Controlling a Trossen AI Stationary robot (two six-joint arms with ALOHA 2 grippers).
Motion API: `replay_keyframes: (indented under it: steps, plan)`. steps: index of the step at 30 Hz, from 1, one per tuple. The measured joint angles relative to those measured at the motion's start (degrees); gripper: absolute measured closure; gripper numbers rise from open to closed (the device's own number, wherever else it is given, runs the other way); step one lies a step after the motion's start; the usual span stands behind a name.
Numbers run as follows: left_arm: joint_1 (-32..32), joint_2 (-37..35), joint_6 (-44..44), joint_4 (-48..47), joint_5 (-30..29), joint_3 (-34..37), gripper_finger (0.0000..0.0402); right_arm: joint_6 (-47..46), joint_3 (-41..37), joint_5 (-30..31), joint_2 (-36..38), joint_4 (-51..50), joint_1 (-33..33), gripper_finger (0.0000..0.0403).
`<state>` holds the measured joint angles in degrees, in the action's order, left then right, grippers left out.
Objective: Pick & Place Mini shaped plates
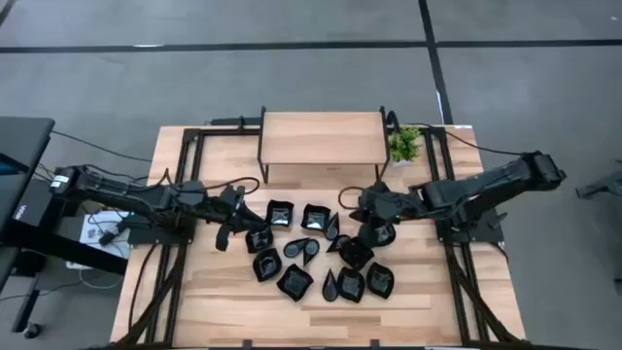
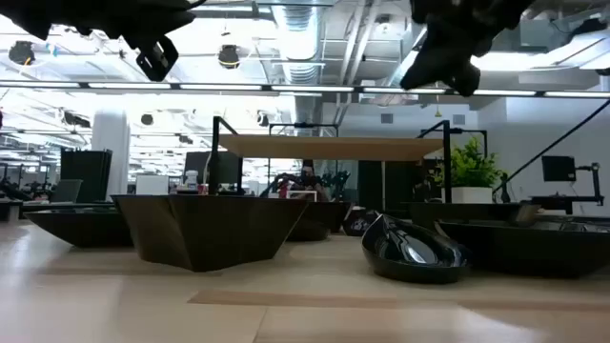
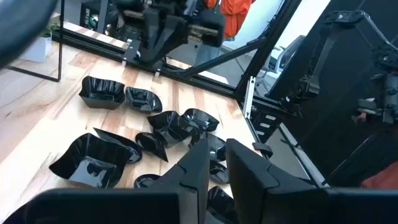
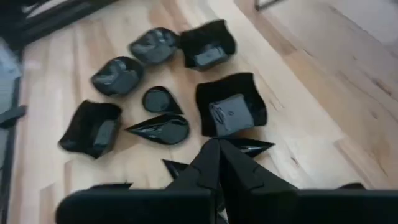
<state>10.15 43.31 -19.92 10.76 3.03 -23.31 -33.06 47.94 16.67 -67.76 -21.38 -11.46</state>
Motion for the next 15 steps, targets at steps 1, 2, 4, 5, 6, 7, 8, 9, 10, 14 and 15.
replay_keyframes:
  steps: [1,2,4,5,6,7,8,9,10,14,15]
  plan:
    - [0.00,0.00,0.00,0.00,0.00,0.00,0.0346,-0.90,0.00,-0.12,-0.62,0.20,0.54,0.0400]
    - [0.00,0.00,0.04,0.00,0.00,0.00,0.0346,-1.33,0.00,-0.37,-1.24,0.53,0.93,0.0396]
    - [0.00,0.00,0.11,0.00,-0.24,0.00,0.0346,-1.51,0.00,-1.58,-2.55,0.68,1.77,0.0383]
    - [0.00,0.00,0.13,0.00,-0.39,0.00,0.0346,-1.54,0.00,-2.27,-3.20,0.83,2.14,0.0374]
    - [0.00,0.00,0.14,0.00,-0.45,0.00,0.0346,-1.55,0.00,-3.15,-3.82,0.95,2.52,0.0364]
    - [0.00,0.00,0.15,0.00,-0.46,0.00,0.0346,-1.55,0.00,-3.87,-4.29,1.03,2.83,0.0355]
    - [0.00,0.00,0.15,0.00,-0.46,0.00,0.0346,-1.55,0.00,-4.69,-4.78,1.13,3.06,0.0345]
    - [0.00,0.00,0.15,0.00,-0.46,0.00,0.0346,-1.55,0.00,-4.93,-5.15,1.25,3.15,0.0337]
    - [0.00,0.00,0.15,0.00,-0.46,0.00,0.0346,-1.55,0.00,-5.03,-5.56,1.25,3.32,0.0330]
    - [0.00,0.00,0.15,0.00,-0.45,0.00,0.0346,-1.55,0.00,-4.79,-7.36,1.43,3.62,0.0316]
    - [0.00,0.00,0.15,-0.01,-0.44,0.00,0.0346,-1.57,0.00,-4.84,-7.98,1.99,3.76,0.0315]
